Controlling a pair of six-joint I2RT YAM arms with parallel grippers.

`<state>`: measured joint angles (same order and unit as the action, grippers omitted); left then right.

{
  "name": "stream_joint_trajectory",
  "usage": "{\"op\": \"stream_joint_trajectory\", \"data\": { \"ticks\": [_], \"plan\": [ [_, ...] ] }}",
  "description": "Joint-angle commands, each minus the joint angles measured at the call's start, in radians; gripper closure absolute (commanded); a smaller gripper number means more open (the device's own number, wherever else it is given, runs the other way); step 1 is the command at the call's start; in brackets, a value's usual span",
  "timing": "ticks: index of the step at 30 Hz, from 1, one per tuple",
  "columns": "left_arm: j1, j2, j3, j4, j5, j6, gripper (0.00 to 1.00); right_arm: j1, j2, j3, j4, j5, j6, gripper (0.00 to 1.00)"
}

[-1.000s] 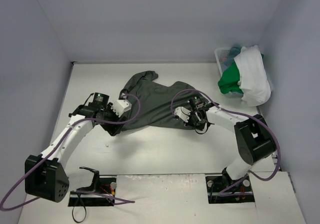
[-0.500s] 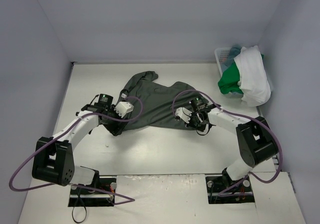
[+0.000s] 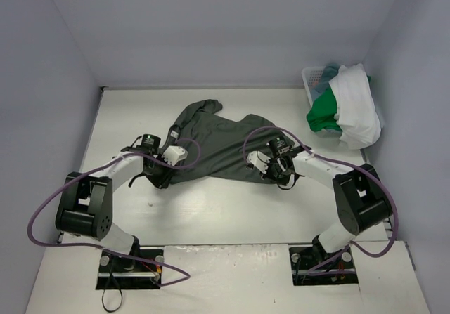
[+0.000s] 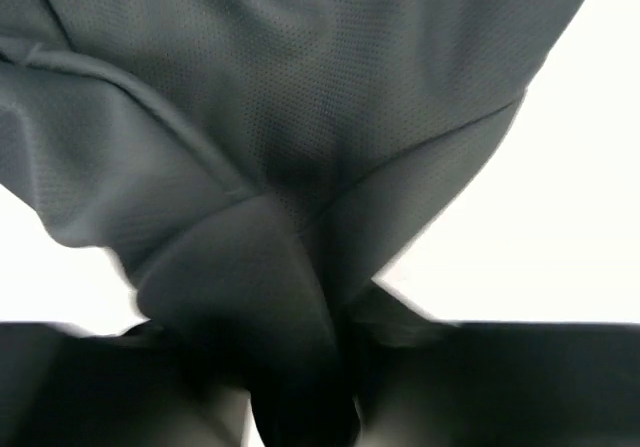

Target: Fold and stack the t-shirts

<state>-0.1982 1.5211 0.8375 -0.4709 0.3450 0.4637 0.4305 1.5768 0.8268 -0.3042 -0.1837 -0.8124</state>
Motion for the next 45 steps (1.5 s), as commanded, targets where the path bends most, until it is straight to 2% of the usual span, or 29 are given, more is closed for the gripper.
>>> {"op": "stream_joint_trajectory", "data": {
  "ticks": [1, 2, 4, 5, 6, 11, 18, 21, 29, 33, 37, 39, 43, 45],
  "plan": [
    [0.011, -0.018, 0.055, -0.003, 0.054, 0.016, 0.77, -0.006, -0.044, -0.014, -0.065, -0.04, 0.024, 1.0],
    [0.016, -0.022, 0.061, -0.012, 0.061, 0.01, 0.82, -0.006, -0.064, -0.012, -0.067, -0.046, 0.031, 1.0],
    [0.023, -0.03, 0.077, -0.024, 0.083, 0.004, 0.86, -0.006, -0.086, -0.011, -0.073, -0.062, 0.036, 1.0],
    [0.023, -0.039, 0.083, -0.025, 0.08, -0.008, 0.99, -0.006, -0.09, -0.008, -0.076, -0.062, 0.042, 1.0],
    [0.025, -0.044, 0.095, -0.029, 0.069, -0.016, 1.0, -0.006, -0.093, -0.006, -0.076, -0.063, 0.044, 1.0],
    [0.028, -0.099, 0.17, -0.119, 0.113, -0.037, 1.0, -0.006, -0.144, 0.038, -0.108, -0.088, 0.051, 1.0],
    [0.036, -0.154, 0.477, -0.481, 0.336, -0.031, 1.0, 0.004, -0.378, 0.155, -0.164, -0.07, 0.058, 1.0],
    [0.048, -0.2, 0.619, -0.555, 0.408, -0.06, 1.0, 0.002, -0.472, 0.196, -0.161, -0.039, 0.07, 1.0],
    [0.088, -0.344, 0.982, -0.597, 0.446, -0.172, 1.0, -0.009, -0.713, 0.372, -0.17, -0.036, 0.139, 1.0],
    [0.088, -0.448, 1.097, -0.575, 0.483, -0.215, 1.0, -0.087, -0.793, 0.458, -0.17, -0.088, 0.134, 1.0],
    [0.086, -0.515, 1.21, -0.523, 0.427, -0.257, 1.0, -0.101, -0.763, 0.532, -0.155, -0.079, 0.153, 1.0],
    [0.088, -0.521, 1.21, -0.497, 0.356, -0.25, 1.0, -0.101, -0.732, 0.529, -0.132, -0.063, 0.13, 1.0],
    [0.088, -0.452, 1.103, -0.385, 0.249, -0.205, 1.0, -0.105, -0.538, 0.514, -0.052, -0.054, 0.059, 1.0],
    [0.088, -0.353, 1.039, -0.339, 0.227, -0.172, 1.0, -0.116, -0.456, 0.512, -0.009, -0.066, 0.036, 1.0]
  ]
}}
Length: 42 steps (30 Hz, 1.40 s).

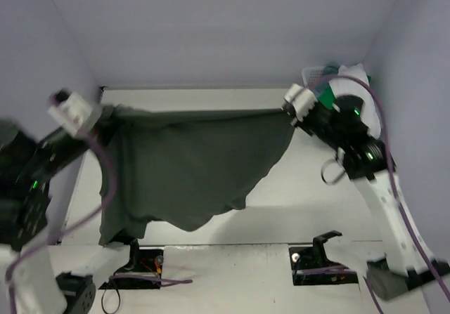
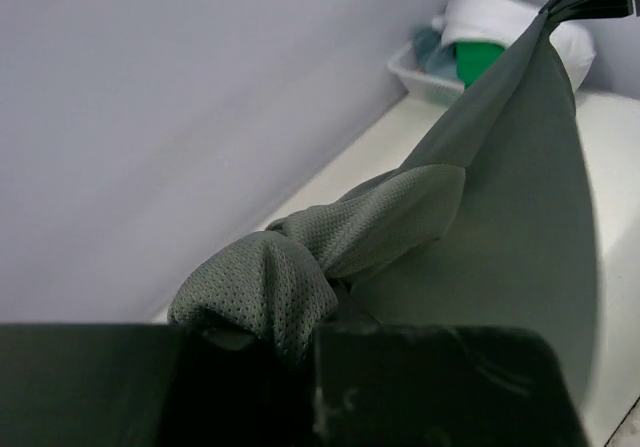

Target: Fold and stack the t-shirts

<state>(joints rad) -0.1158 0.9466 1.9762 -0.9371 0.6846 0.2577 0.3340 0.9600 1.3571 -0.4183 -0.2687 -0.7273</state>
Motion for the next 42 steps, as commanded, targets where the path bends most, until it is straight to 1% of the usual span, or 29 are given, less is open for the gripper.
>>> {"op": "stream_joint_trajectory", "data": {
  "ticks": [1, 2, 3, 4, 5, 6, 7, 8, 9, 10, 11, 12, 14, 16, 19, 20, 22, 23, 24, 25, 27, 28, 30, 31, 32, 34, 37, 40, 42],
  "plan": [
    [0.005, 0.313, -0.109, 0.139, -0.115, 0.038, 1.0, -0.038, 0.249, -0.01, 0.14, -0.007, -0.049, 1.0],
    [0.005, 0.364, -0.102, 0.152, -0.12, 0.046, 1.0, -0.046, 0.297, 0.032, 0.151, -0.013, -0.044, 1.0],
    [0.01, 0.479, -0.083, 0.164, -0.12, 0.048, 1.0, -0.071, 0.392, 0.096, 0.177, -0.032, -0.026, 1.0],
    [0.014, 0.539, -0.059, 0.172, -0.111, 0.049, 1.0, -0.088, 0.44, 0.14, 0.185, -0.044, -0.012, 1.0],
    [0.021, 0.594, 0.007, 0.181, -0.109, 0.055, 1.0, -0.104, 0.485, 0.186, 0.193, -0.053, 0.003, 1.0],
    [0.031, 0.654, 0.047, 0.222, -0.138, 0.052, 1.0, -0.119, 0.575, 0.235, 0.213, -0.059, 0.02, 1.0],
    [0.041, 0.77, 0.094, 0.251, -0.146, 0.022, 1.0, -0.142, 0.623, 0.34, 0.217, -0.053, 0.034, 1.0],
    [0.05, 0.828, 0.154, 0.267, -0.151, 0.011, 1.0, -0.151, 0.666, 0.399, 0.217, -0.046, 0.061, 1.0],
    [0.068, 0.951, 0.311, 0.282, -0.17, -0.009, 1.0, -0.158, 0.747, 0.455, 0.217, -0.031, 0.072, 1.0],
    [0.074, 1.013, 0.405, 0.282, -0.178, -0.061, 1.0, -0.162, 0.784, 0.506, 0.219, 0.006, 0.08, 1.0],
    [0.076, 1.061, 0.494, 0.276, -0.194, -0.067, 1.0, -0.179, 0.813, 0.604, 0.22, 0.016, 0.094, 1.0],
    [0.058, 1.095, 0.569, 0.287, -0.233, -0.057, 1.0, -0.188, 0.857, 0.647, 0.219, 0.022, 0.124, 1.0],
    [0.032, 1.056, 0.54, 0.307, -0.261, 0.021, 1.0, -0.214, 0.865, 0.713, 0.219, 0.029, 0.158, 1.0],
    [0.027, 1.008, 0.498, 0.348, -0.235, -0.015, 1.0, -0.227, 0.838, 0.714, 0.223, 0.025, 0.176, 1.0],
    [0.036, 0.913, 0.458, 0.374, -0.206, -0.083, 1.0, -0.233, 0.729, 0.602, 0.271, 0.014, 0.187, 1.0],
    [0.038, 0.847, 0.429, 0.391, -0.192, -0.1, 1.0, -0.233, 0.671, 0.538, 0.273, 0.007, 0.189, 1.0],
    [0.041, 0.766, 0.292, 0.464, -0.169, -0.127, 1.0, -0.233, 0.602, 0.461, 0.271, -0.004, 0.186, 1.0],
    [0.041, 0.677, 0.233, 0.493, -0.162, -0.136, 1.0, -0.233, 0.536, 0.421, 0.262, -0.018, 0.18, 1.0],
    [0.041, 0.64, 0.178, 0.51, -0.152, -0.144, 1.0, -0.233, 0.502, 0.328, 0.26, -0.024, 0.164, 1.0],
    [0.041, 0.602, 0.085, 0.515, -0.123, -0.15, 1.0, -0.234, 0.431, 0.28, 0.238, -0.03, 0.152, 1.0],
    [0.039, 0.511, 0.005, 0.488, -0.08, -0.152, 1.0, -0.234, 0.367, 0.159, 0.201, -0.064, 0.12, 1.0],
    [0.039, 0.482, -0.085, 0.45, -0.047, -0.152, 1.0, -0.233, 0.305, 0.117, 0.166, -0.073, 0.102, 1.0],
    [0.039, 0.391, -0.198, 0.432, -0.022, -0.149, 1.0, -0.233, 0.254, 0.021, 0.118, -0.104, 0.071, 1.0],
    [0.039, 0.359, -0.314, 0.42, -0.011, -0.141, 1.0, -0.233, 0.205, -0.005, 0.077, -0.113, 0.043, 1.0],
    [0.039, 0.301, -0.37, 0.413, 0.007, -0.129, 1.0, -0.233, 0.178, -0.03, 0.06, -0.124, 0.033, 1.0],
    [0.038, 0.25, -0.477, 0.367, 0.016, -0.098, 1.0, -0.233, 0.107, -0.081, 0.035, -0.13, 0.008, 1.0],
    [0.041, 0.161, -0.501, 0.29, 0.015, -0.052, 1.0, -0.236, 0.042, -0.073, 0.029, -0.11, 0.002, 1.0],
    [0.041, 0.054, -0.462, 0.258, 0.032, -0.046, 1.0, -0.234, -0.065, -0.032, 0.044, -0.131, 0.028, 1.0],
    [0.039, 0.023, -0.398, 0.239, 0.062, -0.073, 1.0, -0.236, -0.093, 0.0, 0.055, -0.136, 0.084, 1.0]
  ]
}}
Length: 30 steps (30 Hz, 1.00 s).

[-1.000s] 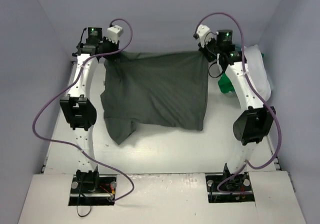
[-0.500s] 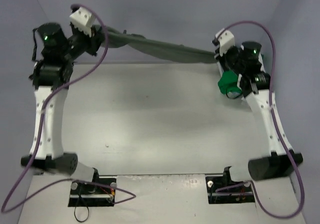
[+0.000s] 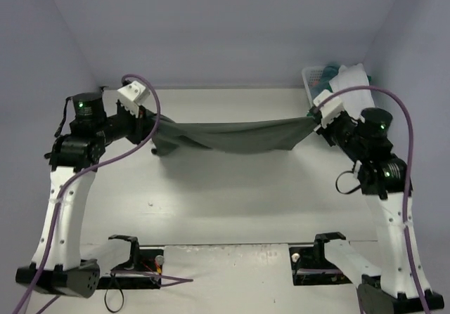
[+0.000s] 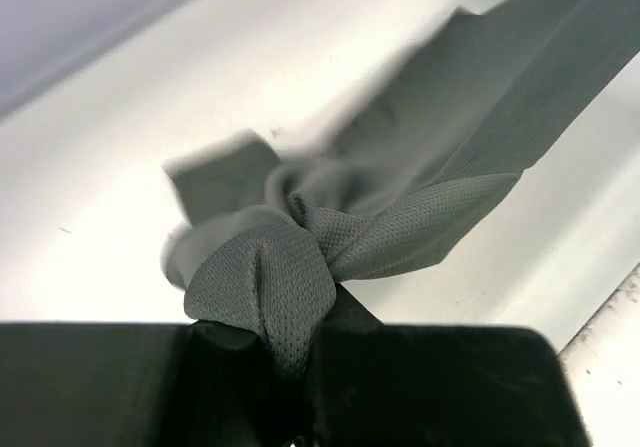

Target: Fold and stack the t-shirts

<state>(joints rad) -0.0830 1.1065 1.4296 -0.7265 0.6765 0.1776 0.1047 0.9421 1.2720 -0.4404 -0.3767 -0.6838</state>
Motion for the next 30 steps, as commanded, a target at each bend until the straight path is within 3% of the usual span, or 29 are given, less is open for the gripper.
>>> {"op": "stream_joint_trajectory", "data": {
  "ticks": [1, 6, 9, 14, 17, 22, 26, 30],
  "plan": [
    [0.006, -0.161, 0.173, 0.019, 0.084, -0.006, 1.0, -0.005, -0.101, 0.102, 0.083, -0.036, 0.058, 1.0],
    [0.006, -0.212, 0.352, -0.06, 0.175, -0.069, 1.0, -0.007, -0.221, 0.176, 0.082, -0.08, 0.16, 1.0],
    [0.008, -0.238, 0.422, -0.097, 0.297, -0.124, 1.0, -0.005, -0.272, 0.233, 0.014, -0.116, 0.178, 1.0],
    [0.04, -0.326, 0.368, 0.002, 0.552, -0.317, 1.0, -0.007, -0.364, 0.218, -0.02, -0.157, 0.207, 1.0],
    [0.043, -0.369, 0.279, 0.045, 0.598, -0.385, 1.0, -0.007, -0.394, 0.167, -0.023, -0.188, 0.231, 1.0],
    [0.043, -0.378, 0.134, -0.062, 0.572, -0.233, 1.0, -0.005, -0.336, 0.041, -0.012, -0.237, 0.214, 1.0],
    [0.042, -0.323, 0.022, -0.096, 0.474, -0.067, 1.0, -0.007, -0.193, -0.069, 0.041, -0.257, 0.138, 1.0],
    [0.042, -0.127, -0.095, -0.027, 0.376, 0.039, 1.0, -0.005, -0.008, -0.167, 0.164, -0.217, 0.064, 1.0]
  ]
}}
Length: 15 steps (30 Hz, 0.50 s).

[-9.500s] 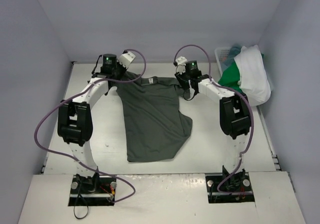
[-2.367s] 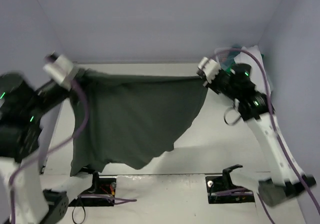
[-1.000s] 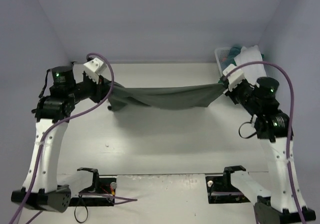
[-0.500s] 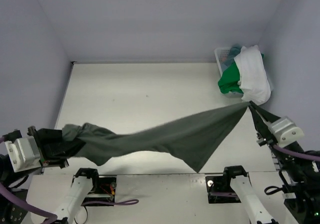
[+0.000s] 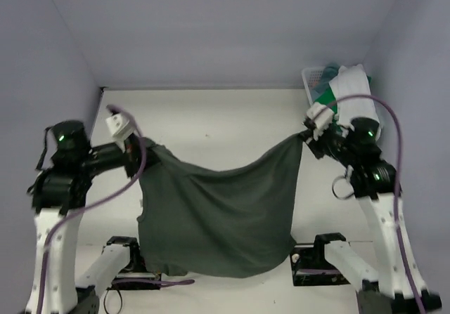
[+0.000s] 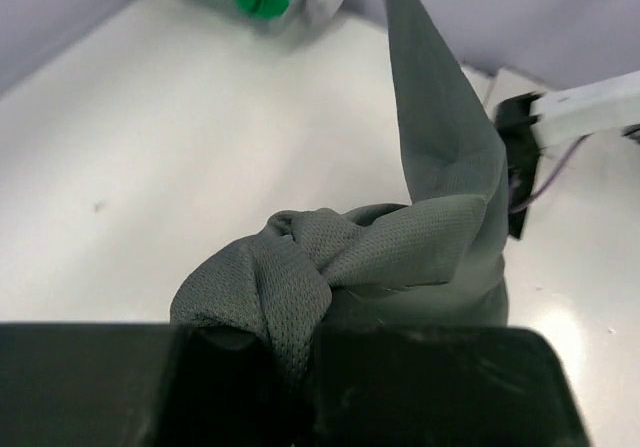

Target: Fold and stack the t-shirts

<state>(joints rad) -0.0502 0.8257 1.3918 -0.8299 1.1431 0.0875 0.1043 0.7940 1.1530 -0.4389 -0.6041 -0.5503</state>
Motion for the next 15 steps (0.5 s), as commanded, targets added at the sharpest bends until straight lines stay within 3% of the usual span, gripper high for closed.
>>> {"op": "stream_joint_trajectory", "data": {
  "ticks": [1, 4, 8, 13, 15],
  "plan": [
    [0.009, 0.2, -0.075, 0.099, -0.109, 0.159, 1.0, -0.005, 0.183, -0.062, 0.19, 0.015, -0.082, 1.0],
    [0.007, 0.43, -0.097, 0.228, -0.147, 0.182, 1.0, -0.005, 0.452, -0.041, 0.297, 0.035, -0.091, 1.0],
    [0.004, 0.827, 0.027, 0.294, -0.23, 0.179, 1.0, -0.006, 0.712, 0.048, 0.408, 0.085, -0.102, 1.0],
    [0.001, 1.165, 0.335, 0.281, -0.365, 0.104, 1.0, -0.008, 1.05, 0.24, 0.43, 0.162, -0.097, 1.0],
    [-0.002, 1.286, 0.454, 0.262, -0.379, 0.081, 1.0, -0.006, 1.115, 0.312, 0.43, 0.193, -0.097, 1.0]
  ]
}}
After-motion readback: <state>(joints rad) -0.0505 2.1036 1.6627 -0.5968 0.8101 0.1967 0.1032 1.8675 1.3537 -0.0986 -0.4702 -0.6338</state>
